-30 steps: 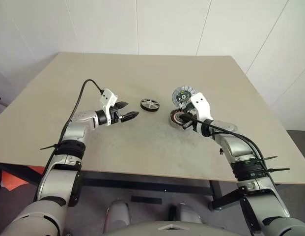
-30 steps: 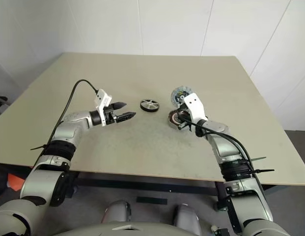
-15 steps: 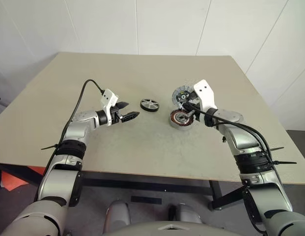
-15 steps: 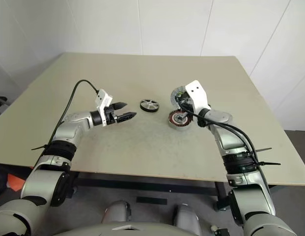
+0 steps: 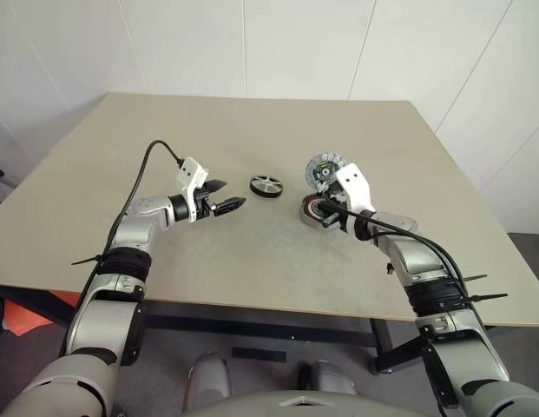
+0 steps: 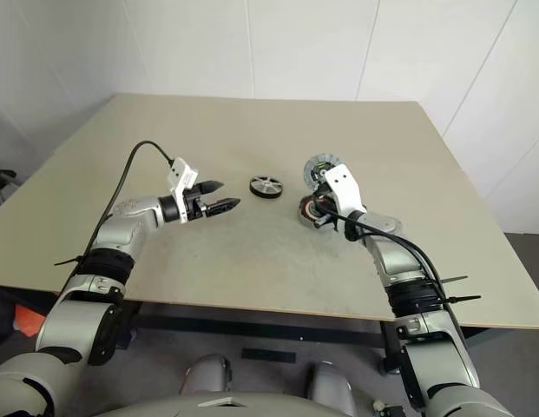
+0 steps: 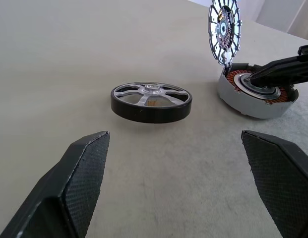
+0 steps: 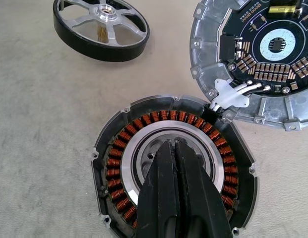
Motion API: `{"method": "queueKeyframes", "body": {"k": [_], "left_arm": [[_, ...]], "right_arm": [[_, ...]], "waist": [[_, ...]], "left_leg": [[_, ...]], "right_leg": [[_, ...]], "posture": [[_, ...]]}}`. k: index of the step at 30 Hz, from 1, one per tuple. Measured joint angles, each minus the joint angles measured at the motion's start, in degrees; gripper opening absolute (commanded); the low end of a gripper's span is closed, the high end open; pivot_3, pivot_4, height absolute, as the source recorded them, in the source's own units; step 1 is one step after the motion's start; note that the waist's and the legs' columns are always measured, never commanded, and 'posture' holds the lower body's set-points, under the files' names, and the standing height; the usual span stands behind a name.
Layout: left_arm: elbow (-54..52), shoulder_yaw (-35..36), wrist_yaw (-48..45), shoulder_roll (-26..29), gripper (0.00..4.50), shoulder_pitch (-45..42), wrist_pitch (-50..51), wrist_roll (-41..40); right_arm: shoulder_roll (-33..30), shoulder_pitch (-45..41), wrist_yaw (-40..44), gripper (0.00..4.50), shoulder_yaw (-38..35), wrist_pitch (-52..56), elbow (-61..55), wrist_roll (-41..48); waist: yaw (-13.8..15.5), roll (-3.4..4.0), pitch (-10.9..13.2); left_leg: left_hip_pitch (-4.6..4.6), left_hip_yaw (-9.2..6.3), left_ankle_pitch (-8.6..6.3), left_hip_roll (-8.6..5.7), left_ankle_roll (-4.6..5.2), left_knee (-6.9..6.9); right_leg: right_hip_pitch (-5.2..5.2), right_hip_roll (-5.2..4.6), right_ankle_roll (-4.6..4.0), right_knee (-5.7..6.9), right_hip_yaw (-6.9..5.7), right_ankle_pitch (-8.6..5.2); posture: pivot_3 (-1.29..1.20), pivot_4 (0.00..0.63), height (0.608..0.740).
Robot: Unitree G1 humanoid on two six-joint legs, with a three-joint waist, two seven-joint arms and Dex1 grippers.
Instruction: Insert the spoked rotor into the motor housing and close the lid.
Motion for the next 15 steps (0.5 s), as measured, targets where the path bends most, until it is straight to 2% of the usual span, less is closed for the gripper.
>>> {"method": "queueKeyframes", "body": {"k": [6, 9, 15], "left_arm": [[0.1, 0.0, 0.0, -0.3, 4.50, 0.0, -0.1, 0.0], [0.3, 0.0, 0.0, -0.6, 4.50, -0.2, -0.1, 0.0], [0.6, 0.0, 0.0, -0.6, 4.50, -0.2, -0.1, 0.1]], "right_arm": [[-1.4, -2.7, -0.1, 0.04, -1.1, 1.6, -3.6, 0.2], [-1.4, -3.6, -0.1, 0.04, -1.2, 1.7, -4.6, 0.4], [0.7, -2.3, -0.2, 0.04, -0.8, 0.9, 0.9, 0.3]], "waist": [[-0.2, 0.00, 0.0], [-0.1, 0.00, 0.0], [-0.1, 0.00, 0.0]], "left_leg": [[-0.04, 0.00, 0.00, 0.02, 0.00, -0.05], [-0.04, 0.00, -0.01, 0.02, 0.01, -0.15], [-0.13, 0.00, -0.02, 0.00, 0.03, -0.17]], "right_leg": [[-0.09, 0.02, -0.03, 0.04, 0.00, 0.02], [-0.10, 0.02, -0.34, 0.00, -0.01, 0.20], [-0.15, 0.01, -0.35, -0.04, -0.02, 0.20]], "posture": [[0.00, 0.000, 0.740], [0.00, 0.000, 0.740], [0.00, 0.000, 0.740]]}}
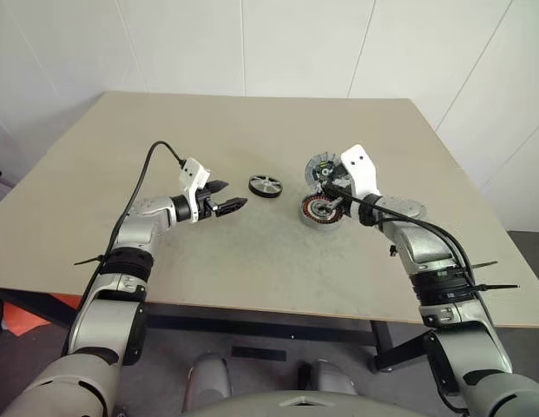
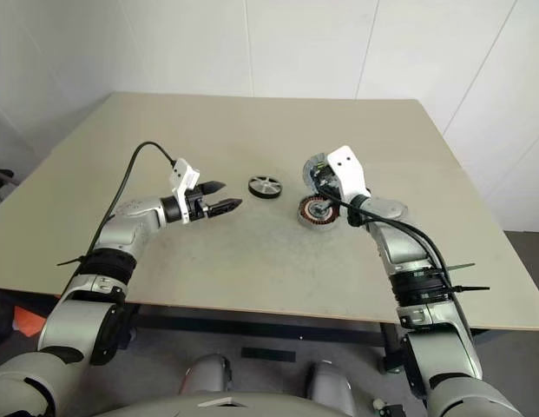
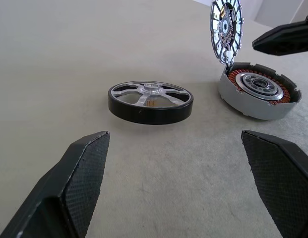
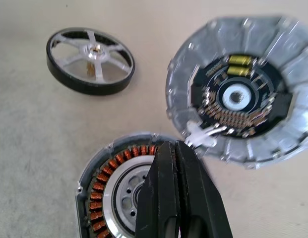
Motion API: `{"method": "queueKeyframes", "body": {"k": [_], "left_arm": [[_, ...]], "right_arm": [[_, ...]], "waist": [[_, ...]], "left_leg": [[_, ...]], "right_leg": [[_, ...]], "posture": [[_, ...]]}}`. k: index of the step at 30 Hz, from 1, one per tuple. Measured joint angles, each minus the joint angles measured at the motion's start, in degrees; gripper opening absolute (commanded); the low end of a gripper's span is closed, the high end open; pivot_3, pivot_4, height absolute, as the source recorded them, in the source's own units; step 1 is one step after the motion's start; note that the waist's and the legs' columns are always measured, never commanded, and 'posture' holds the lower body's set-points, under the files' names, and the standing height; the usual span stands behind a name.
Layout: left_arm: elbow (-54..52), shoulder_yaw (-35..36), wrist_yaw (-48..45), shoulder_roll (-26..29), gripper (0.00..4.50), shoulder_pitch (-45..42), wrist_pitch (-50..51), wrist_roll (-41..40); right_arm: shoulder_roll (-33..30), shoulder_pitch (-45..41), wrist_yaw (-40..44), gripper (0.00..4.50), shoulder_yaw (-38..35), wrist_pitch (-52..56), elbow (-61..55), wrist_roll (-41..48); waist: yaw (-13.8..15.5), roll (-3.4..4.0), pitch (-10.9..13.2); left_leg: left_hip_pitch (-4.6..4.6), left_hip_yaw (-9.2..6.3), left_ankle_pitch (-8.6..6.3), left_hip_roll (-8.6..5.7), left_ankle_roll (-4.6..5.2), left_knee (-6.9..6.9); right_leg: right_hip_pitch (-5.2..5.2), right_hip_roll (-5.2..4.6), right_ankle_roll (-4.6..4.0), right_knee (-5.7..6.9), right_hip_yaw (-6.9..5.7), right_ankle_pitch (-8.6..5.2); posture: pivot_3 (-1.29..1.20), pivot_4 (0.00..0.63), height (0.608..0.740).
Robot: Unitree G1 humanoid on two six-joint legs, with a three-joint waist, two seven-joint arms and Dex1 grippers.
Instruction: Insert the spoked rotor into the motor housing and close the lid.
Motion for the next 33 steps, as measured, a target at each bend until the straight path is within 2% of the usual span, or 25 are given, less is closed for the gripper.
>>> {"method": "queueKeyframes", "body": {"k": [7, 13, 23, 33], "left_arm": [[-0.1, 0.0, 0.0, 0.3, 4.50, 0.0, 0.0, 0.0], [-0.1, 0.0, 0.0, 0.4, 4.50, 0.0, 0.0, 0.0], [-0.1, 0.0, 0.1, -0.1, 4.50, -0.1, 0.0, 0.0], [-0.1, 0.0, 0.1, 0.1, 4.50, -0.1, 0.0, 0.0]], "right_arm": [[1.2, 1.7, -0.6, 0.04, 0.2, -3.3, 2.3, -0.1], [-0.3, 1.5, -0.1, 0.04, 0.2, -2.3, 1.1, -0.1], [-1.7, -1.1, 2.4, 0.04, 1.5, -1.1, -8.5, 0.1], [-3.1, -0.6, -0.2, 0.04, 1.1, 0.7, -6.0, -0.8]], "waist": [[0.0, -0.09, -0.1], [0.0, -0.08, 0.0], [0.0, -0.08, 0.0], [0.1, -0.08, 0.0]], "left_leg": [[0.33, 0.01, 0.01, -0.01, -0.03, 0.01], [0.23, 0.01, 0.02, -0.02, -0.04, 0.04], [0.07, 0.01, 0.00, -0.01, -0.01, -0.21], [0.01, 0.00, 0.01, -0.04, -0.02, -0.16]], "right_leg": [[0.26, -0.01, 0.42, 0.01, 0.00, -0.25], [0.19, -0.02, 0.42, 0.00, 0.01, -0.25], [0.01, 0.01, 0.06, -0.03, 0.00, -0.11], [-0.03, -0.01, 0.13, -0.03, 0.00, -0.14]], "posture": [[0.00, 0.000, 0.740], [0.00, 0.000, 0.740], [0.00, 0.000, 0.740], [0.00, 0.000, 0.740]]}}
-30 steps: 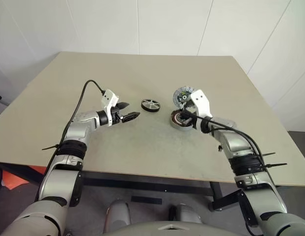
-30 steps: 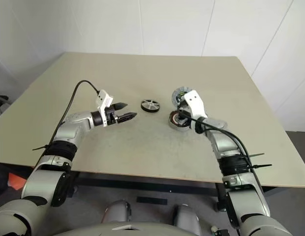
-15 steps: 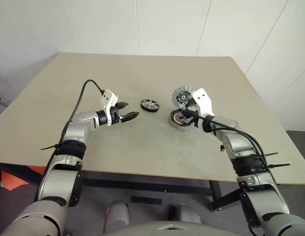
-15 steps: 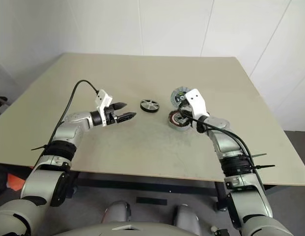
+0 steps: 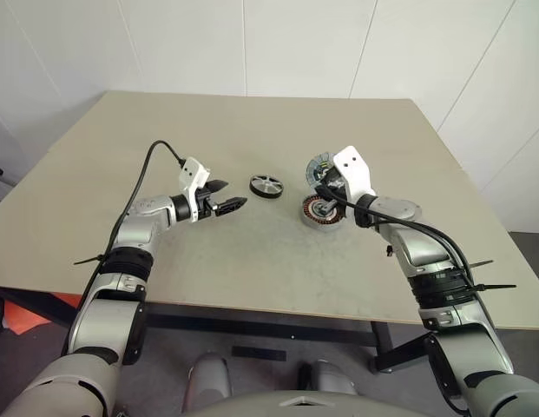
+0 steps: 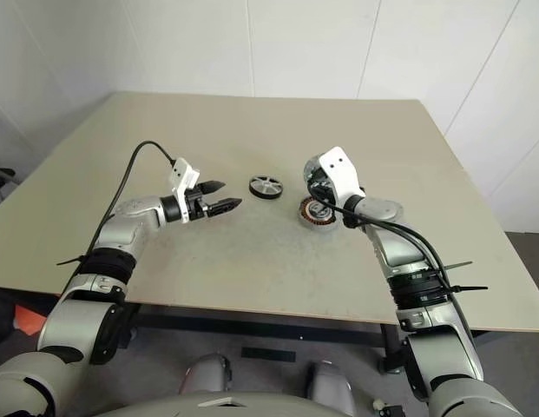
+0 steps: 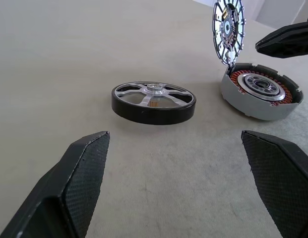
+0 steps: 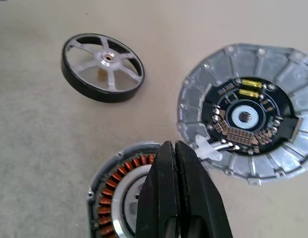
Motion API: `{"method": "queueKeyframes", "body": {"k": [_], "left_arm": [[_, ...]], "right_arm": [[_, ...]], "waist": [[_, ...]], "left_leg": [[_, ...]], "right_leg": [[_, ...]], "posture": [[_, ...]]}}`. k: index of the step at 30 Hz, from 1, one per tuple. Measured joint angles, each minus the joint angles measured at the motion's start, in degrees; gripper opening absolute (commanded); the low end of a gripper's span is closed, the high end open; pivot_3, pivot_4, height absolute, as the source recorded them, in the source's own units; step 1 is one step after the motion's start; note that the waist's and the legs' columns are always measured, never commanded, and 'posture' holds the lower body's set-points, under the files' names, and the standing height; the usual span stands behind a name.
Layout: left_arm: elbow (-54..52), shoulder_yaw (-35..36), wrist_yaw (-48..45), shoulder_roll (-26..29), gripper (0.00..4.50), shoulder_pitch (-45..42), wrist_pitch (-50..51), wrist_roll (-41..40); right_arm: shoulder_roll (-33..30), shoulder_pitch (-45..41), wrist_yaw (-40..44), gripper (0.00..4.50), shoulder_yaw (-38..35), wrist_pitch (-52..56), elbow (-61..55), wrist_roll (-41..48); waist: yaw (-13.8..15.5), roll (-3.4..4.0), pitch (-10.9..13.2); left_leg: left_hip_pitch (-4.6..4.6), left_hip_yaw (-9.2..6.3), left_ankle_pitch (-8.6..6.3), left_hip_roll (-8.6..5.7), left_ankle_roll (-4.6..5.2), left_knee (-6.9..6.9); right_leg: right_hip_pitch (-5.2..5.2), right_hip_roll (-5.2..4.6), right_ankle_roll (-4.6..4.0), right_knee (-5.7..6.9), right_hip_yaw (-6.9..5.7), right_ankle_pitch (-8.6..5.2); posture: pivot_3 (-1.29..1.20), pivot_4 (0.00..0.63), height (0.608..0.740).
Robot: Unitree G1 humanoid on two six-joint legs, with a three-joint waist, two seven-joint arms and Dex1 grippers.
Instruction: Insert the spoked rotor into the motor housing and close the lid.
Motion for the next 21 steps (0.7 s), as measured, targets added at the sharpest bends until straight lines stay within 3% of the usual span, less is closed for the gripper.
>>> {"method": "queueKeyframes", "body": {"k": [13, 16, 21], "left_arm": [[0.1, 0.0, 0.0, -0.1, 4.50, 0.0, 0.0, 0.0], [0.1, 0.0, 0.0, -0.2, 4.50, 0.0, 0.0, 0.0], [0.0, 0.0, 0.0, -0.1, 4.50, 0.0, 0.0, 0.0]], "right_arm": [[-1.7, 2.0, 3.1, 0.04, -0.2, 1.8, -4.0, 1.0], [-0.8, 2.2, 5.8, 0.60, 1.2, 2.4, -7.4, 2.6], [1.9, 0.7, 4.9, 2.29, 3.6, 0.8, -6.2, 1.5]], "waist": [[-0.1, 0.00, 0.0], [-0.2, 0.00, 0.0], [-0.1, 0.00, 0.0]], "left_leg": [[-0.01, 0.00, 0.00, 0.02, 0.01, -0.02], [0.00, 0.00, 0.00, 0.03, 0.00, -0.02], [-0.01, 0.00, 0.00, 0.01, -0.01, 0.02]], "right_leg": [[-0.04, 0.01, -0.04, 0.01, 0.00, 0.02], [-0.04, 0.01, -0.04, 0.02, 0.00, 0.02], [-0.04, 0.00, -0.02, 0.03, 0.00, 0.01]], "posture": [[0.00, 0.000, 0.740], [0.00, 0.000, 0.740], [0.00, 0.000, 0.740]]}}
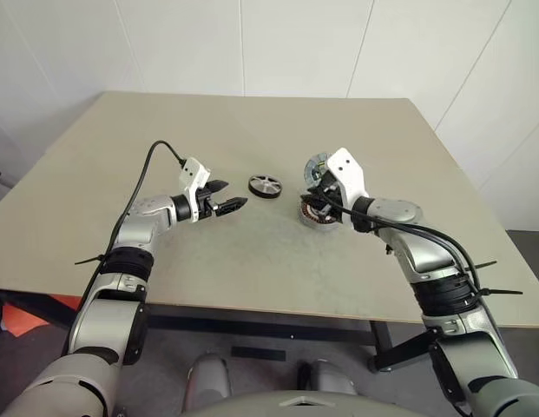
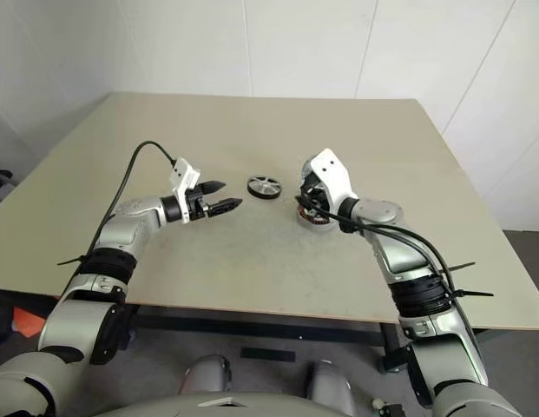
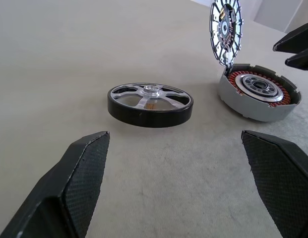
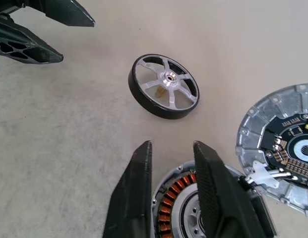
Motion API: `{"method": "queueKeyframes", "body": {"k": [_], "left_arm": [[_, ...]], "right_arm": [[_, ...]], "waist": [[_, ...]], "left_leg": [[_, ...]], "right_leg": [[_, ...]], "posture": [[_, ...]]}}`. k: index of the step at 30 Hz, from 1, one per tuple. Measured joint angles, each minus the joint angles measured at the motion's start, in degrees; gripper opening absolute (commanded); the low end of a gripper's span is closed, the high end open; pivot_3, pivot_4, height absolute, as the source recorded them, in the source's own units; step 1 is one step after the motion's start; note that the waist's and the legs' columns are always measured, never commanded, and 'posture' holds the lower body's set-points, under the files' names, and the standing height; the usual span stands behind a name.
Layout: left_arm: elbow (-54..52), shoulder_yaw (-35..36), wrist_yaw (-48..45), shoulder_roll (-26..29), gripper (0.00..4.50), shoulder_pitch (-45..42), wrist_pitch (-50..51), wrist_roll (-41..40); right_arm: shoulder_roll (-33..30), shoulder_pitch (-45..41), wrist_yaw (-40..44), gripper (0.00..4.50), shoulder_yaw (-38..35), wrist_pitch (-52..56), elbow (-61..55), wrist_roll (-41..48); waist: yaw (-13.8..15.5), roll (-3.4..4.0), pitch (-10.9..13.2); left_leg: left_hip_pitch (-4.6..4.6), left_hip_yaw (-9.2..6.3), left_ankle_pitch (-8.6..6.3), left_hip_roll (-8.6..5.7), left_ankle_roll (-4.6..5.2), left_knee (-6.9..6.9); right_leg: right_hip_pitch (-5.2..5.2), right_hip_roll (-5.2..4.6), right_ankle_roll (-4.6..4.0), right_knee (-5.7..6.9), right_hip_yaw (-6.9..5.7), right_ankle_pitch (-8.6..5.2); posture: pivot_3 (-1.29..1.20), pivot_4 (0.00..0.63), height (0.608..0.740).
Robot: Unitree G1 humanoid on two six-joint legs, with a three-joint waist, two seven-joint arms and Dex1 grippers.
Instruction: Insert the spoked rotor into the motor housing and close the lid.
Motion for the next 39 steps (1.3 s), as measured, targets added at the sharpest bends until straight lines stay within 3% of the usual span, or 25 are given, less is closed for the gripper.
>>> {"method": "queueKeyframes", "body": {"k": [17, 34, 39], "left_arm": [[-0.1, 0.2, 0.1, 1.0, 4.50, 0.0, 0.0, 0.0], [-0.3, 0.3, 0.6, 1.6, 4.50, 0.3, 0.0, 0.0], [-0.3, 0.3, 0.8, 1.6, 4.50, 0.4, 0.0, 0.0]], "right_arm": [[10.9, -6.4, -3.4, 2.29, 6.2, -16.4, 22.4, -8.8], [14.0, -12.9, -8.4, 2.29, 6.4, -28.2, 39.3, -13.9], [14.1, -13.3, -8.3, 2.29, 5.9, -28.7, 39.5, -13.9]], "waist": [[-0.2, 0.00, 0.0], [-0.3, 0.00, 0.0], [-0.2, 0.00, 0.0]], "left_leg": [[-0.30, 0.01, 0.00, 0.01, -0.01, -0.02], [-0.29, 0.01, 0.01, 0.02, -0.02, 0.01], [-0.30, 0.01, 0.01, 0.02, -0.02, 0.01]], "right_leg": [[-0.34, 0.01, -0.06, 0.08, 0.00, 0.03], [-0.35, 0.02, -0.09, 0.11, 0.01, 0.05], [-0.35, 0.02, -0.09, 0.11, 0.01, 0.05]], "posture": [[0.00, 0.000, 0.740], [0.00, 0.000, 0.740], [0.00, 0.000, 0.740]]}}
